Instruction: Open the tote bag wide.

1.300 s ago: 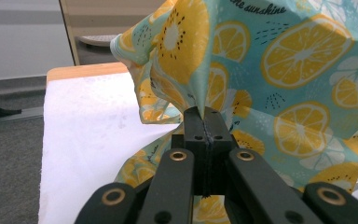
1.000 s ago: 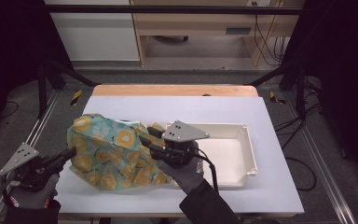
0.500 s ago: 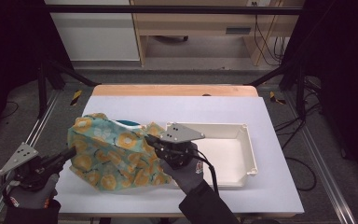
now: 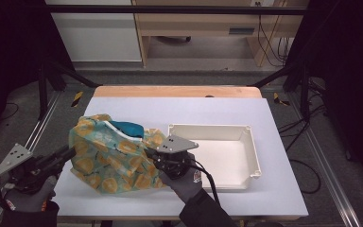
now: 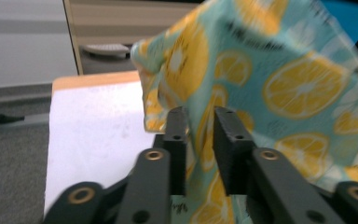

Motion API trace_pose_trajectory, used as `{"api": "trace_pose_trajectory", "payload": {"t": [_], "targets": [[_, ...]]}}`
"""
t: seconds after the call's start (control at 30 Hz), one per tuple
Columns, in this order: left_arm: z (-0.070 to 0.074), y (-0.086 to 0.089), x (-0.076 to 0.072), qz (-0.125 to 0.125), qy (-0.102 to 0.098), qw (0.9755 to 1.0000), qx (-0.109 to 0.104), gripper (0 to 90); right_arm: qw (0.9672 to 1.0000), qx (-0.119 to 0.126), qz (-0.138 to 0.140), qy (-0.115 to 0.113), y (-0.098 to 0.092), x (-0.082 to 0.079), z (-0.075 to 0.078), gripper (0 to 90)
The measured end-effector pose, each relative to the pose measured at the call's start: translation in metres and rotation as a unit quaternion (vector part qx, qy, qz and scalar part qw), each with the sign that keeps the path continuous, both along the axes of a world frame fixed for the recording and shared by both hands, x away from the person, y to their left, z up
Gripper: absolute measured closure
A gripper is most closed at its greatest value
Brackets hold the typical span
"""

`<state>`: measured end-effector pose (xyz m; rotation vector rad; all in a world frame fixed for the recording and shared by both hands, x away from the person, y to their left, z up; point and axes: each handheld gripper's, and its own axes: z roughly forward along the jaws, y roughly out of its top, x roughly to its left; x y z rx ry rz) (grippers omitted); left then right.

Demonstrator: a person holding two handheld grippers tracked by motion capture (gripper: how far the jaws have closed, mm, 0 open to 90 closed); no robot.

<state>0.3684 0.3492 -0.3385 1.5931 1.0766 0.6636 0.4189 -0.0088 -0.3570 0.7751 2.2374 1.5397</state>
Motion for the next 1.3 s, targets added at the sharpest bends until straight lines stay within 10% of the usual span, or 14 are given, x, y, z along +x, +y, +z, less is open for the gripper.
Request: {"api": "trace_pose_trajectory", "payload": {"t": [0.27, 0.6, 0.87, 1.3], "targets": [[0.026, -0.006, 0.006, -0.001, -0.023, 0.9995, 0.019, 63.8, 1.0, 0.003, -0.002, -0.001, 0.0, 0.0, 0.001, 90.0], [0.025, -0.008, 0.013, 0.001, -0.01, 0.9993, 0.037, 90.0, 1.0, 0.006, -0.002, -0.004, 0.001, 0.0, 0.003, 90.0], [0.026, 0.011, -0.004, 0.006, -0.033, 0.9994, -0.002, 90.0, 0.9996, 0.018, 0.004, -0.021, 0.008, -0.002, 0.015, 90.0], [-0.008, 0.033, -0.026, 0.017, -0.009, 0.9998, 0.003, 90.0, 0.9996, 0.008, 0.018, -0.02, 0.03, 0.0, 0.017, 90.0]]}}
